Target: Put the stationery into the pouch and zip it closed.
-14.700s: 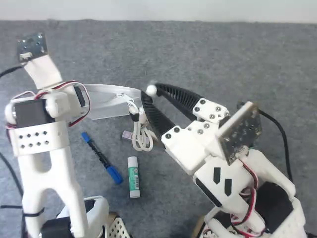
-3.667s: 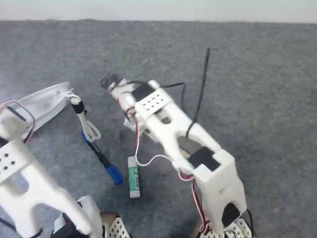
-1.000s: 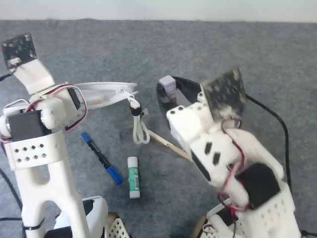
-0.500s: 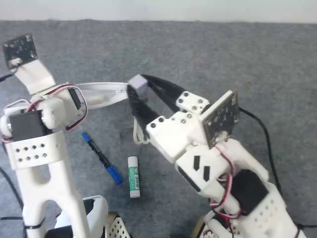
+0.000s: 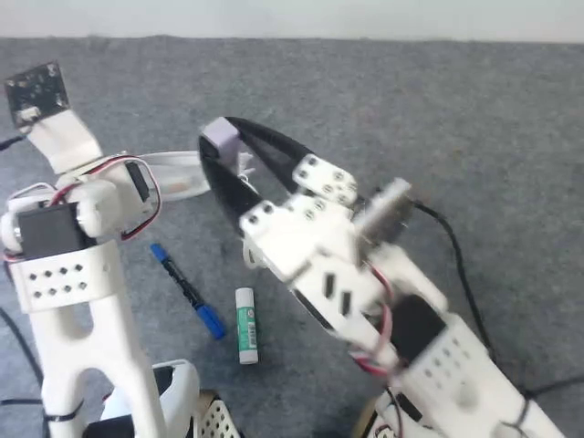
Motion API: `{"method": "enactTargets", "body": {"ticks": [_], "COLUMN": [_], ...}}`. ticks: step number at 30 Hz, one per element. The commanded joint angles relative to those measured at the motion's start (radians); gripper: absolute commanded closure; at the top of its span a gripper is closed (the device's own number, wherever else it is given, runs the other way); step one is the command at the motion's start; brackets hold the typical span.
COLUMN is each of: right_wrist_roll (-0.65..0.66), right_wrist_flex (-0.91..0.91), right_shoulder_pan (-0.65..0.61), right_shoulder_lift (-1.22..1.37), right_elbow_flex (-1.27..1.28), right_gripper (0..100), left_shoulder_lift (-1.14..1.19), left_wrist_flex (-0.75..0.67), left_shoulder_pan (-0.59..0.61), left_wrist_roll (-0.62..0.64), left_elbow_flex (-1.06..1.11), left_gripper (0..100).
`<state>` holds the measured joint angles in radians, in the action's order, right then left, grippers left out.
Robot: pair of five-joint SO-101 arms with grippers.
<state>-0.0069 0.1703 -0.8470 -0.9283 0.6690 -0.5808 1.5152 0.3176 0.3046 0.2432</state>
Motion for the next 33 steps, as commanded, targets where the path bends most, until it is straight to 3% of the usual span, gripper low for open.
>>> {"method": "enactTargets", "body": {"ticks": [1, 11, 33], "right_wrist_roll": [-0.008, -0.009, -0.008], "right_wrist_flex": [-0.122, -0.251, -0.274], "right_shoulder_pan": [-0.004, -0.008, -0.016], "right_shoulder_lift": [0.127, 0.312, 0.495], "right_elbow_flex": [-0.008, -0.008, 0.011], "right_gripper": [99.2, 99.2, 99.2], "left_shoulder_lift": [-0.049, -0.054, -0.055], "left_wrist_flex": [-0.037, -0.037, -0.035], "left_shoulder_pan": [0.000, 0.000, 0.000], "left_wrist_roll": [0.006, 0.006, 0.006], "left_elbow_flex": [-0.007, -0.007, -0.007], "left_gripper": [99, 99, 99]}}
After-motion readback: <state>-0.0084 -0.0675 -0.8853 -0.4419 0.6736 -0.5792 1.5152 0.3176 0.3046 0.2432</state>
